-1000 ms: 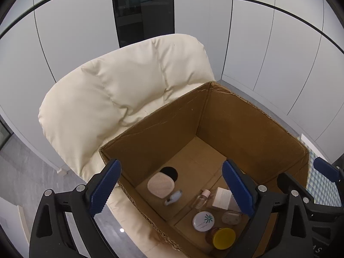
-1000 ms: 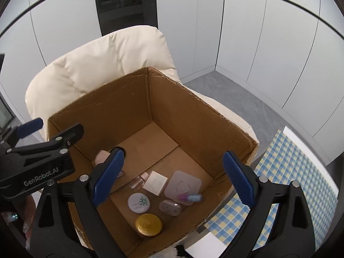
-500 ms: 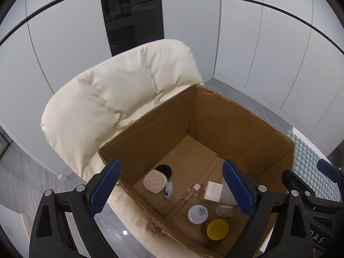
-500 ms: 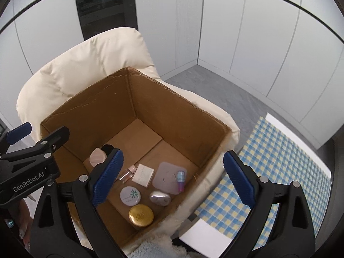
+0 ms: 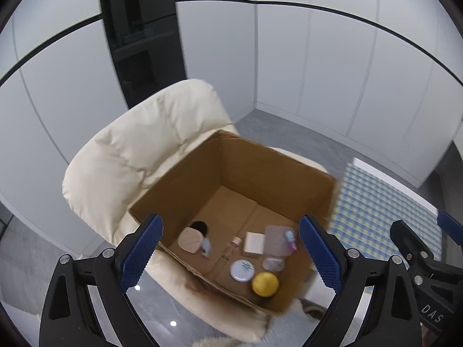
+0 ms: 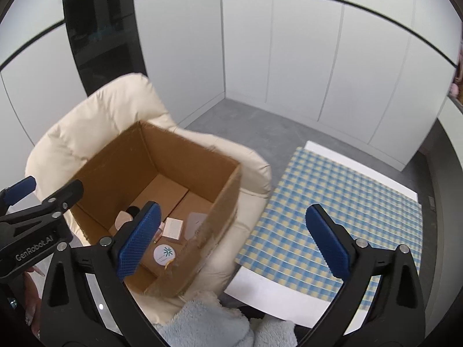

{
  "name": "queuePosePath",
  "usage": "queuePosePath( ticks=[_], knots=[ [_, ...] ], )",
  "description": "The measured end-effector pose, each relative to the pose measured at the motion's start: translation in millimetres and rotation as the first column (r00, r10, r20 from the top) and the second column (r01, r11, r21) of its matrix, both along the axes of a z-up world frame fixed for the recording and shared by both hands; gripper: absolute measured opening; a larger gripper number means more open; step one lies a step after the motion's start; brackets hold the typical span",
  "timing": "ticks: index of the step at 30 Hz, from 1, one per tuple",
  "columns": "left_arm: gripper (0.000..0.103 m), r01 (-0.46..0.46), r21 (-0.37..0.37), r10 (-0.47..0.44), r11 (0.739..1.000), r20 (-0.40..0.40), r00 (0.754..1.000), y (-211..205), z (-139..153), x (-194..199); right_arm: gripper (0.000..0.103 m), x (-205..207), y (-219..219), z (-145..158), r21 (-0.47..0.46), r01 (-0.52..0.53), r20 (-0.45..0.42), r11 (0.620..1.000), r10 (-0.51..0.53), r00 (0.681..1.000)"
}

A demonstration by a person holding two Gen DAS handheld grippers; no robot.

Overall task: Organize objects
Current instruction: 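Withdraw both open tools up and back from the cardboard box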

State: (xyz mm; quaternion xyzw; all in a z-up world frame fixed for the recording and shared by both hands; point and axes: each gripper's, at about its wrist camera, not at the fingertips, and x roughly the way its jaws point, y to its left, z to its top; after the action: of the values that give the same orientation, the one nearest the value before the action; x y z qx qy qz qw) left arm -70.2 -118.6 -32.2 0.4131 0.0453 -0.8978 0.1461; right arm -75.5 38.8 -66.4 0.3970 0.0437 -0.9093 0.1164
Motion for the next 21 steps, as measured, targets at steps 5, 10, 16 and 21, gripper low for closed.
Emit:
queuePosePath(
  ticks=[5, 10, 16, 21],
  knots=[
    [0.099, 0.042, 0.035, -0.043, 0.999, 0.044, 0.998, 26.0, 20.4, 22.9, 0.103, 29.2, 22.2, 26.9, 0.033, 0.066, 0.011, 0.997, -0.067, 0.998],
    [0.099, 0.093, 0.069, -0.1, 0.993, 0.094, 0.991, 43.5, 35.9, 47.1, 0.103, 65.8, 49.6, 42.4, -0.017, 0.119, 0.073, 0.993, -0.117, 0.99],
    [0.102, 0.189, 0.039, -0.192, 0.981, 0.133, 0.972, 68.6, 62.0, 75.2, 0.103, 111.8, 66.9, 55.4, 0.011, 0.166, 0.066, 0.986, -0.166, 0.984],
    [0.102, 0.243, 0.073, -0.252, 0.967, 0.187, 0.949, 77.0, 71.7, 86.4, 0.103, 133.9, 87.4, 58.9, -0.132, 0.212, 0.157, 0.968, -0.191, 0.969]
  ],
)
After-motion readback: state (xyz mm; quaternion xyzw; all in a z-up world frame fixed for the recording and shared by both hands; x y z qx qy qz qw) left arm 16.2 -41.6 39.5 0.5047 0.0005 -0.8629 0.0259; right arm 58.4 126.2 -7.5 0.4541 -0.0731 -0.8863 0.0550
